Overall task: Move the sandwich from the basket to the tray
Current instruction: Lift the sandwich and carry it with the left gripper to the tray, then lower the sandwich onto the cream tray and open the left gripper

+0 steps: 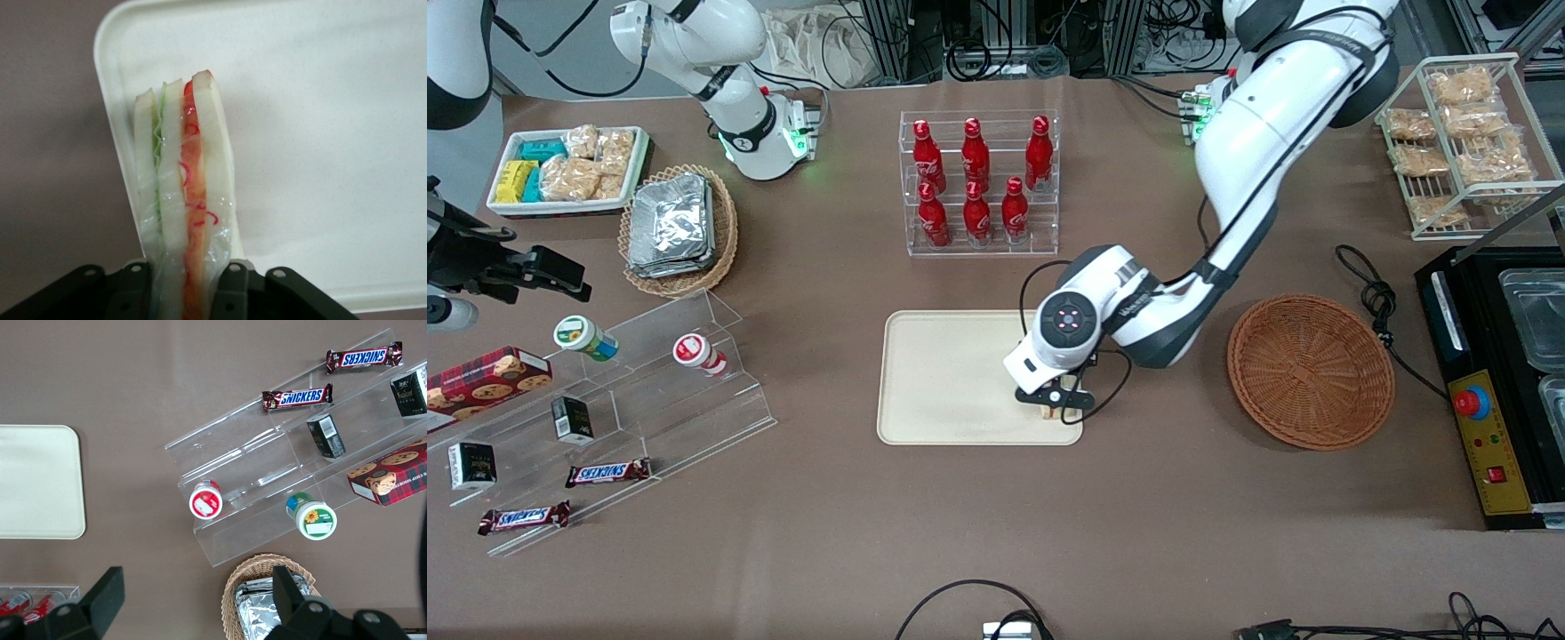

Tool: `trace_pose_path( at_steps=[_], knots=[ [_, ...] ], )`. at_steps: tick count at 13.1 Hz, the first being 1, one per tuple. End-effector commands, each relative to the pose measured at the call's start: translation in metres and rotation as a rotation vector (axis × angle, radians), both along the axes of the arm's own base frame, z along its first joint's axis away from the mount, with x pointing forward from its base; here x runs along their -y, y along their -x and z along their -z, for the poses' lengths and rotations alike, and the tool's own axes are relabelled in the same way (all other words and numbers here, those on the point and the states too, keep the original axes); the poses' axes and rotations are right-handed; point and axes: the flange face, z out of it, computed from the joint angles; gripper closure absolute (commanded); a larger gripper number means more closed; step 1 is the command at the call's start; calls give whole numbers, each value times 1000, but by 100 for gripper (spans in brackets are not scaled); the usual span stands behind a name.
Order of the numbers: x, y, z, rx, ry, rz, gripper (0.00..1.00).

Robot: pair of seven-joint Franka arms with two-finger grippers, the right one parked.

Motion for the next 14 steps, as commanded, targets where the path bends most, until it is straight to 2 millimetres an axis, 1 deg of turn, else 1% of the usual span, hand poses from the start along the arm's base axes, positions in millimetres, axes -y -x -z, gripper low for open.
trace_pose_path(
  at_steps=[1, 3, 5, 6, 7, 8, 9, 10, 11, 12, 13, 14],
  knots=[
    [4, -2, -8, 27, -45, -4, 0],
    [-4, -2, -18, 7, -76, -10, 0],
    [-9, -7, -35, 14, -79, -23, 0],
    [-13, -12, -54, 39, -70, -37, 0],
    [-20, -18, -84, 80, -61, -49, 0],
    [-41, -27, -118, 110, -73, -76, 0],
    [-60, -19, -145, 113, -118, -88, 0],
    [-80, -11, -162, 120, -140, -100, 0],
    [-107, -2, -177, 115, -150, -127, 0],
    [-128, 16, -195, 109, -151, -122, 0],
    [-160, 27, -209, 97, -147, -92, 0],
    [-186, 38, -229, 90, -123, -46, 0]
  ],
)
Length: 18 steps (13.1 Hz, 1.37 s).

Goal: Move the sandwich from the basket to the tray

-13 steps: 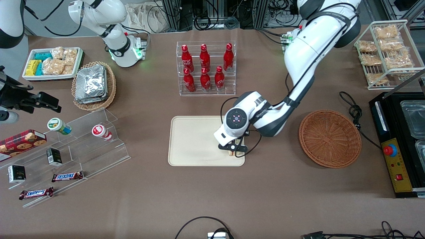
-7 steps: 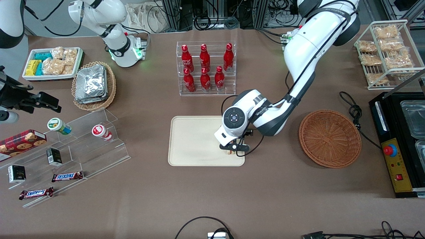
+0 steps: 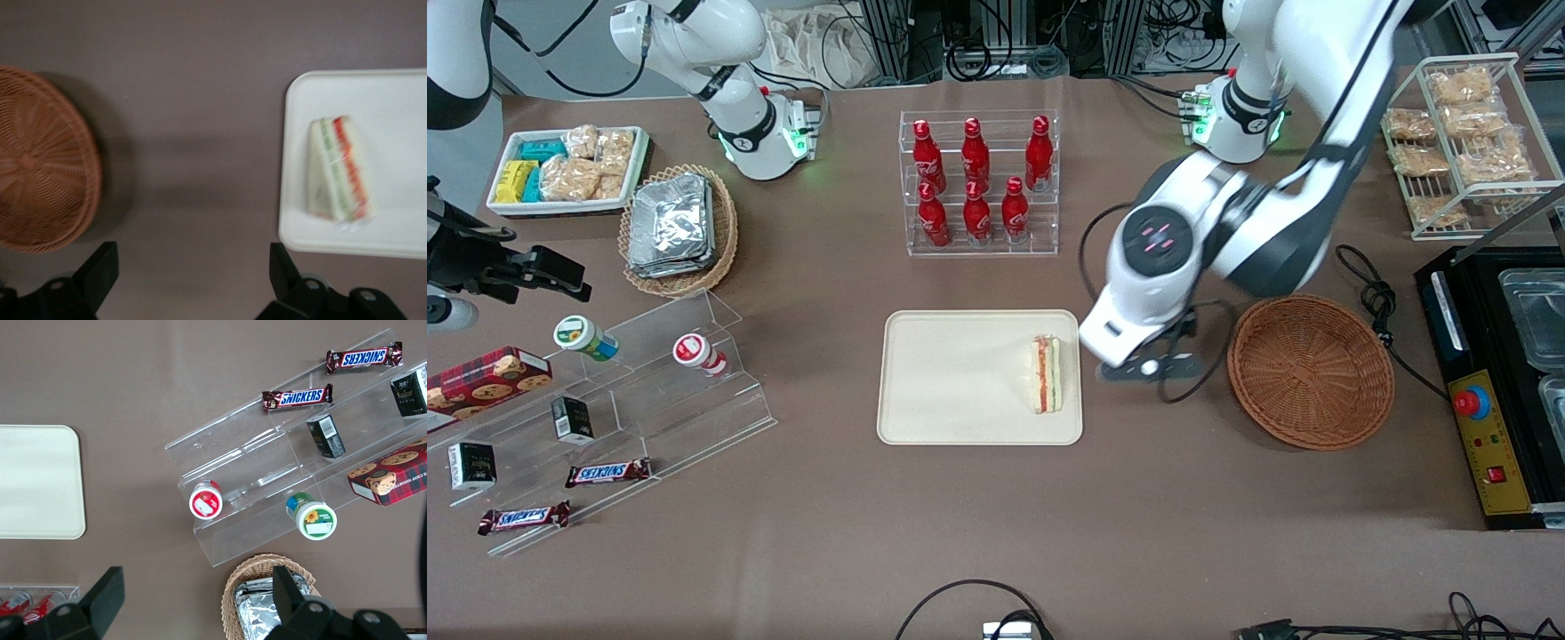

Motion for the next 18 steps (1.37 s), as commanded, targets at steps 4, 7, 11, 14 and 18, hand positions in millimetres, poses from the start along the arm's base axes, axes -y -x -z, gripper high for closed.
trace_pose_path(
  at_steps=[4, 7, 11, 14, 18],
  knots=[
    [-143, 47, -78, -18, 12, 76, 0],
    [-189, 32, -93, -30, 22, 101, 0],
    [-203, -5, -107, 3, 80, 75, 0],
    [-202, -38, -125, 54, 154, 1, 0],
    [-208, -45, -128, 67, 165, -27, 0]
  ],
)
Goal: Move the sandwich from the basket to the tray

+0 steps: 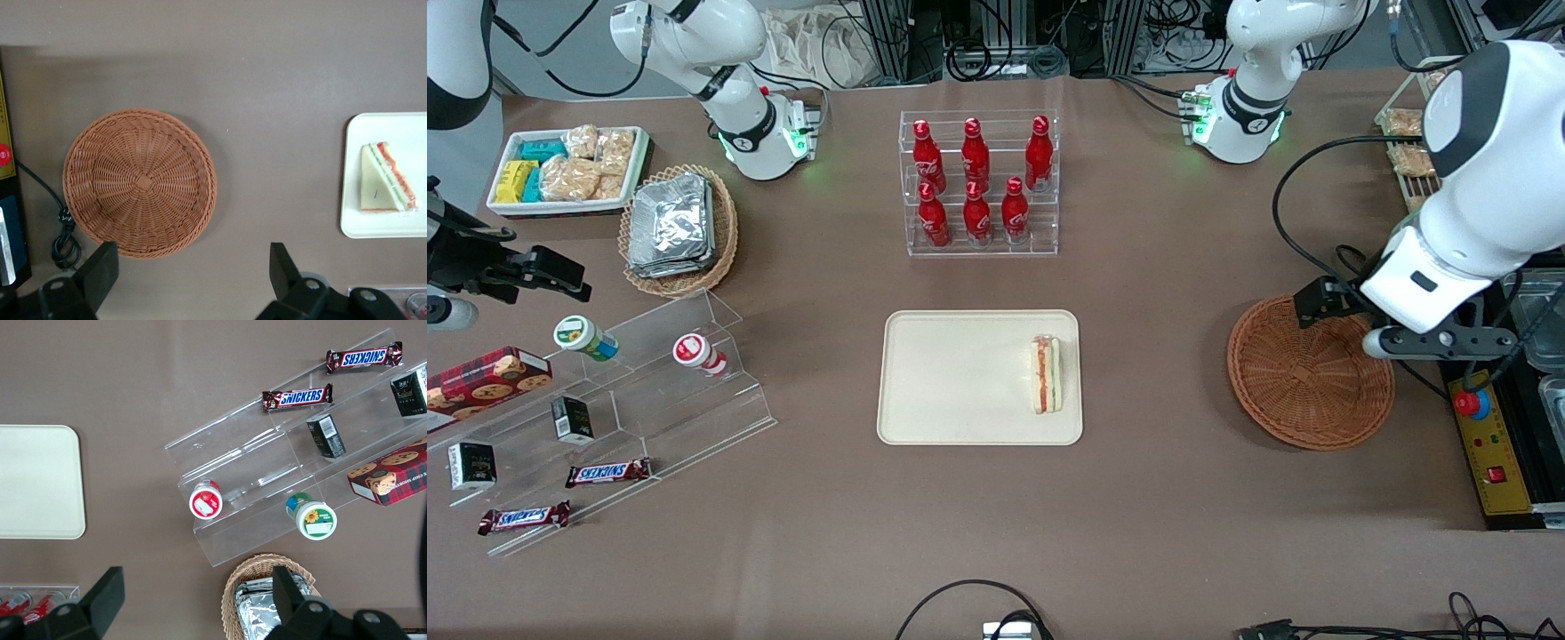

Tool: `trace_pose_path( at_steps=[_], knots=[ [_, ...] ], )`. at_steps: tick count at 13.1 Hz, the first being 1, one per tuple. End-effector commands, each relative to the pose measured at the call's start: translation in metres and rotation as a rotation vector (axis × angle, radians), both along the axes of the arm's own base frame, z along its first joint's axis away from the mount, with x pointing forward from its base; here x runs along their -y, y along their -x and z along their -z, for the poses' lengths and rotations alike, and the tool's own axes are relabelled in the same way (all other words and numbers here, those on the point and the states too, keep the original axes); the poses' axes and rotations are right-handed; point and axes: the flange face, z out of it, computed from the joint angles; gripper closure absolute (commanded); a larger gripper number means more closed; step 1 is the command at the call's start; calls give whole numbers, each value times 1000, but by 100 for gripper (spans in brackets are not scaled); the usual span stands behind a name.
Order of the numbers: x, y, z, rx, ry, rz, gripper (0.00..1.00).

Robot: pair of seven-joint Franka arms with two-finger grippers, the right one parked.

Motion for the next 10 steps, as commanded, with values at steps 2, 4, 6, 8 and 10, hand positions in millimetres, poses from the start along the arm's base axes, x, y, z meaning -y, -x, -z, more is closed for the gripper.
trace_pose_path(
  at_steps=[2, 4, 6, 8, 10],
  knots=[
    [-2, -5, 2, -14, 21, -18, 0],
    [-9, 1, 1, -39, -2, 3, 0],
    [-20, 6, 3, -59, -8, 40, 0],
    [-40, 8, -1, -91, -7, 99, 0],
    [-43, 2, -3, -85, -2, 95, 0]
  ],
)
